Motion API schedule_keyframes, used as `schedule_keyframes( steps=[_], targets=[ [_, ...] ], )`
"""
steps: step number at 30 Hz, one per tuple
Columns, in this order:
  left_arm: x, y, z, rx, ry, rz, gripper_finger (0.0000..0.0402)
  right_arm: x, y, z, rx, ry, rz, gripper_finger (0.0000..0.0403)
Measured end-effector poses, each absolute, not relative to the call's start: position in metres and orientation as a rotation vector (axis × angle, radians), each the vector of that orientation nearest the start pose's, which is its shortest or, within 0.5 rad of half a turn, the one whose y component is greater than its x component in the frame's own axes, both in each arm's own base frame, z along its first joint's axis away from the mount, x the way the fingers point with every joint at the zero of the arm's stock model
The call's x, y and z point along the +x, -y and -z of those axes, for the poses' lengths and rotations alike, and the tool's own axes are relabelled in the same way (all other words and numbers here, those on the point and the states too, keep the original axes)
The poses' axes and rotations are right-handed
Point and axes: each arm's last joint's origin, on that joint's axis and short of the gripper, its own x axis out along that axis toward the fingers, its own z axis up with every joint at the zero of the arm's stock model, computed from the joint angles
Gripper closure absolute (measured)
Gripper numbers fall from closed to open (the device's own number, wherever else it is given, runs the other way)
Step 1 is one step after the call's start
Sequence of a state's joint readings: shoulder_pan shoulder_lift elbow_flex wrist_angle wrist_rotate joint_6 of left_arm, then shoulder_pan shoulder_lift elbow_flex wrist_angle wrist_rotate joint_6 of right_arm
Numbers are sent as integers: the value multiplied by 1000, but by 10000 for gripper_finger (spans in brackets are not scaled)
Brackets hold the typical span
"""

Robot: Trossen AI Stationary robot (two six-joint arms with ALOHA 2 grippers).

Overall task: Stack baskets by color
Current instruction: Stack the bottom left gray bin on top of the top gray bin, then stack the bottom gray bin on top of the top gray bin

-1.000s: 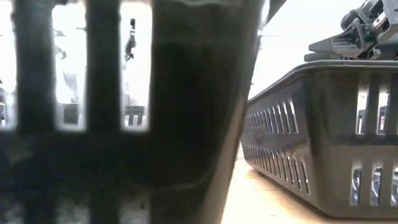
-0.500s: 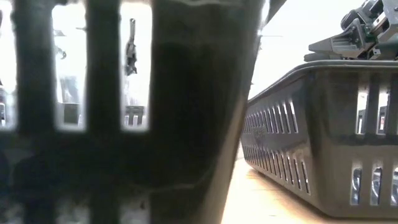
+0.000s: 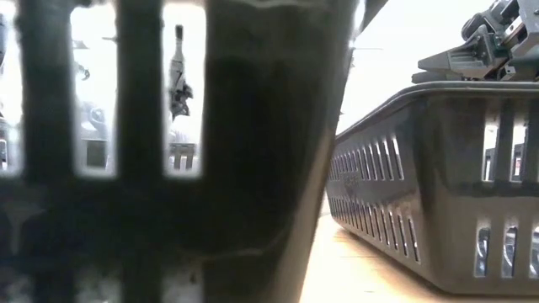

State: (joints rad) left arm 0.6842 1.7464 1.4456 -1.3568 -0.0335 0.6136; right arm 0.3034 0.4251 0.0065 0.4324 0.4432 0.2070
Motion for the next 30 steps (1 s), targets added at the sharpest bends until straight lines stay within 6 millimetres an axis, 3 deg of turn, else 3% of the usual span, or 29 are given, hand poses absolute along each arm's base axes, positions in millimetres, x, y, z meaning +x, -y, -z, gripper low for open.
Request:
schedule_keyframes(
  steps=[19, 23, 30],
  targets=[
    [240, -196, -252, -149, -1630, -56, 395, 120, -24, -169, 212, 27, 138, 253],
    [240, -195, -252, -148, -1633, -50, 360, 120, -24, -169, 212, 28, 138, 253],
    [238, -197, -252, -120, -1684, -128, 253, 120, -24, -169, 212, 27, 138, 253]
  ],
)
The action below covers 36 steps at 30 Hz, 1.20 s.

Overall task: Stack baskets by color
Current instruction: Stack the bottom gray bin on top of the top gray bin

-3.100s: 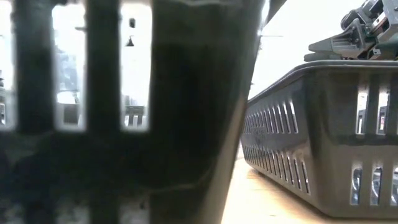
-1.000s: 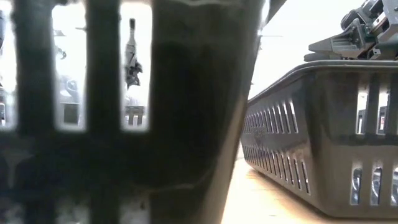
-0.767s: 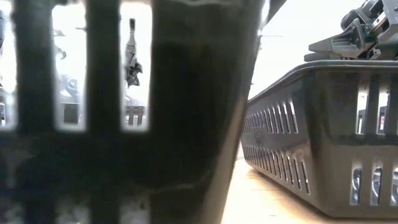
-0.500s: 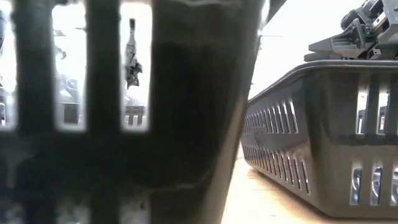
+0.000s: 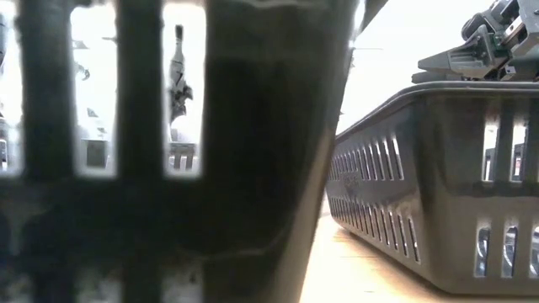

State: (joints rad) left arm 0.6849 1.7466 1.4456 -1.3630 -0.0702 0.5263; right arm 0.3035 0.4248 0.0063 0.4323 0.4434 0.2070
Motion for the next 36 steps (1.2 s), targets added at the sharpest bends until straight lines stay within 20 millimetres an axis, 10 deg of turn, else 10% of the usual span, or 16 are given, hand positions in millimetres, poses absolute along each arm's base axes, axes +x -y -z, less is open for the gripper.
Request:
schedule_keyframes(
  steps=[10, 27, 36],
  targets=[
    [249, -178, -267, -38, -1613, -240, 207, 120, -24, -169, 212, 27, 138, 253],
    [314, -79, -282, 102, -1274, -61, 241, 120, -24, -169, 212, 27, 138, 253],
    [359, -46, -301, 339, -842, 22, 242, 120, -24, -169, 212, 27, 138, 253]
  ],
)
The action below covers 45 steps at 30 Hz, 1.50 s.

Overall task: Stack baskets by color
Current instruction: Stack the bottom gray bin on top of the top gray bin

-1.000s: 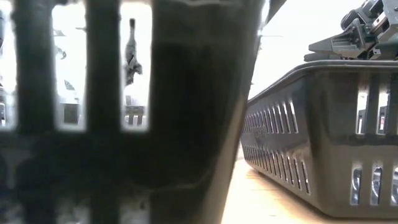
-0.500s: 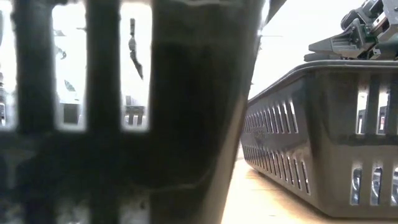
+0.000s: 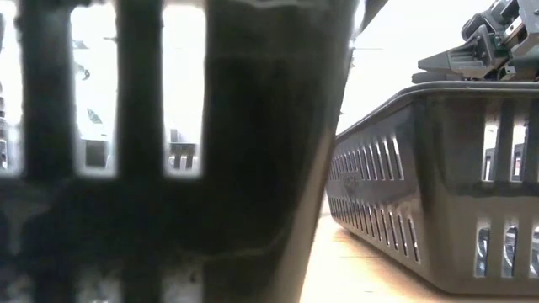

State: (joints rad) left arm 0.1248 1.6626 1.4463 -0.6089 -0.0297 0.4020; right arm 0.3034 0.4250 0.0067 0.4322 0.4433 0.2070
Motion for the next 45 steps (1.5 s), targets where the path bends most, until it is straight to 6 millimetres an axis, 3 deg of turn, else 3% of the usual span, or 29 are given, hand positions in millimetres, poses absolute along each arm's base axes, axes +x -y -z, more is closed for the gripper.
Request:
schedule_keyframes(
  steps=[7, 13, 24, 32, 45],
  targets=[
    [389, -47, -293, 353, -667, 23, 242, 120, -24, -169, 212, 27, 139, 253],
    [403, -41, -264, 286, -676, 276, 242, 120, -24, -169, 212, 28, 138, 253],
    [432, -33, -216, 269, -689, 289, 242, 120, -24, -170, 214, 34, 137, 253],
    [430, -34, -196, 258, -811, 264, 242, 120, -24, -170, 216, 37, 137, 253],
    [423, -38, -188, 300, -925, 231, 242, 120, -24, -171, 219, 45, 137, 253]
  ],
)
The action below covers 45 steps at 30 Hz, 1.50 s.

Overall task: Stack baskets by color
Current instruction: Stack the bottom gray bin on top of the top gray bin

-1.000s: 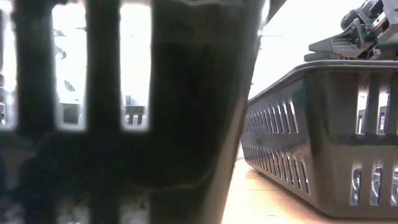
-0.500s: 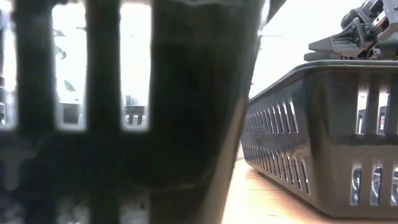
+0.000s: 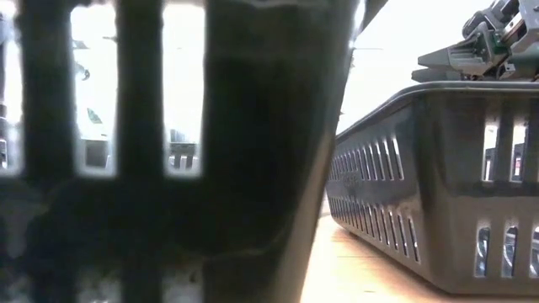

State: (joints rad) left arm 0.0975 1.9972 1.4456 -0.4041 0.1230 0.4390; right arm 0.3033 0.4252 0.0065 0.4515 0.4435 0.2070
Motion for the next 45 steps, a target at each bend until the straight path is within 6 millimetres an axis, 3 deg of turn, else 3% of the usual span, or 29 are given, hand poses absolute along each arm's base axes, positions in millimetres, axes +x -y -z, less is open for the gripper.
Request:
schedule_keyframes(
  steps=[15, 22, 28, 36, 45],
  targets=[
    [417, -24, -183, 361, -999, 312, 309, 120, -24, -171, 219, 45, 136, 253],
    [418, -28, -184, 410, -1009, 250, 389, 120, -24, -171, 219, 45, 136, 253],
    [419, -35, -190, 399, -973, 219, 393, 120, -24, -171, 219, 45, 136, 253],
    [405, -47, -229, 337, -908, 146, 396, 120, -24, -171, 219, 46, 137, 253],
    [370, -60, -287, 231, -808, 123, 397, 120, -24, -171, 220, 49, 136, 253]
  ],
)
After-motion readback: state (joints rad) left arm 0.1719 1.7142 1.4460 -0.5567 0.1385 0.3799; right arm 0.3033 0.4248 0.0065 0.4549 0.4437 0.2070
